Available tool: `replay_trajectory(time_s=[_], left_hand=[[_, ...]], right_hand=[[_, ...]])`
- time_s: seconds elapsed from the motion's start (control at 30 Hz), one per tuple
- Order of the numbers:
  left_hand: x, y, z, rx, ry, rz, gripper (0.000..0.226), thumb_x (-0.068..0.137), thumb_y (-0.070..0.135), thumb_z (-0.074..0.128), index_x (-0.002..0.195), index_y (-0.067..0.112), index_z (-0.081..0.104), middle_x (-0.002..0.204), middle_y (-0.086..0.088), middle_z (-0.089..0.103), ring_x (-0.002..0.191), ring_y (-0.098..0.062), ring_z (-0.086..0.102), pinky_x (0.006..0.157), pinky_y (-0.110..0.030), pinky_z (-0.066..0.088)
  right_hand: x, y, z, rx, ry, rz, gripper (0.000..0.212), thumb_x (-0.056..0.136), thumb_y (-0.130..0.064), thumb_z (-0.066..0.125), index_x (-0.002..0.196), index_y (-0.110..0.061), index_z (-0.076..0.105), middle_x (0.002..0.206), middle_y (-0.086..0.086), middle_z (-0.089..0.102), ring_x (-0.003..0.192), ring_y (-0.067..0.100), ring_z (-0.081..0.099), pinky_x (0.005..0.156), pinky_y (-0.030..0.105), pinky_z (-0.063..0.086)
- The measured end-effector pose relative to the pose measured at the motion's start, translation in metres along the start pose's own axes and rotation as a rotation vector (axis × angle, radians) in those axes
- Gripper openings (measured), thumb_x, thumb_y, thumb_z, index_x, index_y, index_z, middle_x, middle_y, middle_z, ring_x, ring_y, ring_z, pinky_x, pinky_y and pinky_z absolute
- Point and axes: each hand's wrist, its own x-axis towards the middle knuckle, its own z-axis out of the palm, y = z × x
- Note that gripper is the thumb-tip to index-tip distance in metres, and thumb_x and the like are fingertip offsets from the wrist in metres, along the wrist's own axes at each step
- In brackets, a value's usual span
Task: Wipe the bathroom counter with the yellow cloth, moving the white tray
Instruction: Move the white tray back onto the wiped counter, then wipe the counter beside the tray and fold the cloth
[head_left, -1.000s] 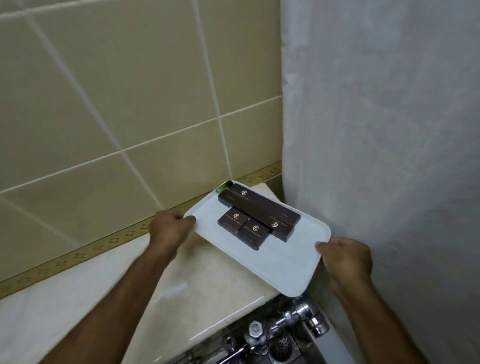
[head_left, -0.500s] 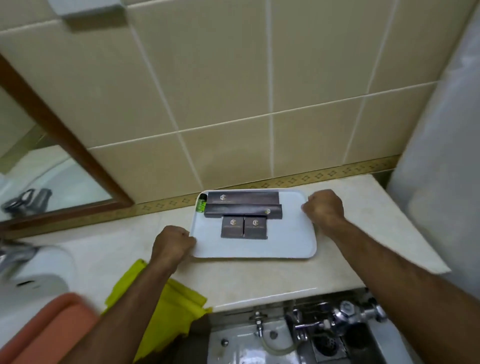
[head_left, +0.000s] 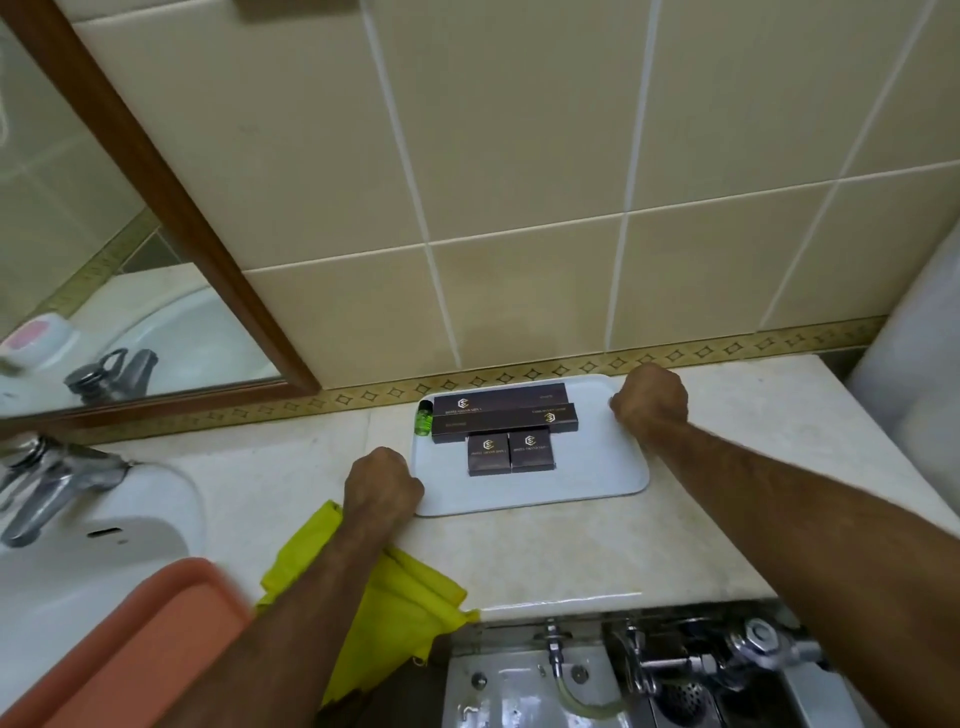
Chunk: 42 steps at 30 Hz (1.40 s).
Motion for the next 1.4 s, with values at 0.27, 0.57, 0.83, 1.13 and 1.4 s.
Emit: replay_trajectory(time_s=[0.27,0.57,0.83,1.13,1.4], left_hand=[[-0.006,-0.092,-0.045,0.020,-0.177,-0.093,0.087,0.077,0.059,0.066,0.143,0.011,0.037,0.141,-0.016,0.051,0.126,-0.036,0.050,0.100,-0.045,0.045],[-0.050,-0.055,-0.112,0.241,-0.502,0.523,0.012,0.088,0.027,0.062,0.077,0.026,0.056,0.087,0.009,0.063,0.088,-0.011,0.060,0.079,-0.033,0.049],[-0.112,0.112,-0.168,0.173,-0.611,0.928,0.003,0.089,0.034,0.066,0.092,0.033,0.065,0.090,0.017,0.068,0.085,0.000,0.065,0.075,-0.026,0.055],[-0.069,0.294,-0.003,0.193,-0.406,0.989,0.033,0.082,0.032,0.072,0.113,0.022,0.071,0.114,-0.003,0.071,0.099,-0.021,0.064,0.087,-0.034,0.052],[-0.051,0.225,0.075,0.111,0.026,0.807,0.063,0.098,0.049,0.025,0.135,0.002,0.044,0.138,-0.022,0.051,0.130,-0.035,0.045,0.108,-0.043,0.034]], right_hand=[[-0.158,-0.019,0.024,0.330,0.050,-0.492,0.022,0.089,-0.038,0.064,0.092,-0.017,0.071,0.091,0.007,0.069,0.084,0.029,0.065,0.068,0.035,0.049],[-0.252,0.003,0.071,0.517,-0.584,-0.573,0.095,0.073,-0.052,0.073,0.153,-0.029,0.026,0.157,-0.004,0.031,0.143,0.016,0.028,0.116,0.030,0.028],[-0.232,0.069,-0.017,1.179,-0.753,-0.319,0.039,0.076,-0.029,0.080,0.107,-0.008,0.071,0.104,0.020,0.075,0.092,0.034,0.070,0.084,0.056,0.055],[-0.148,0.175,-0.072,0.835,-0.113,0.067,0.027,0.083,-0.023,0.076,0.106,-0.019,0.063,0.101,0.007,0.071,0.093,0.029,0.067,0.081,0.040,0.056],[-0.080,0.174,-0.054,-0.155,0.204,-0.360,0.035,0.076,-0.021,0.066,0.109,-0.011,0.065,0.130,0.019,0.058,0.124,0.043,0.047,0.104,0.055,0.036]])
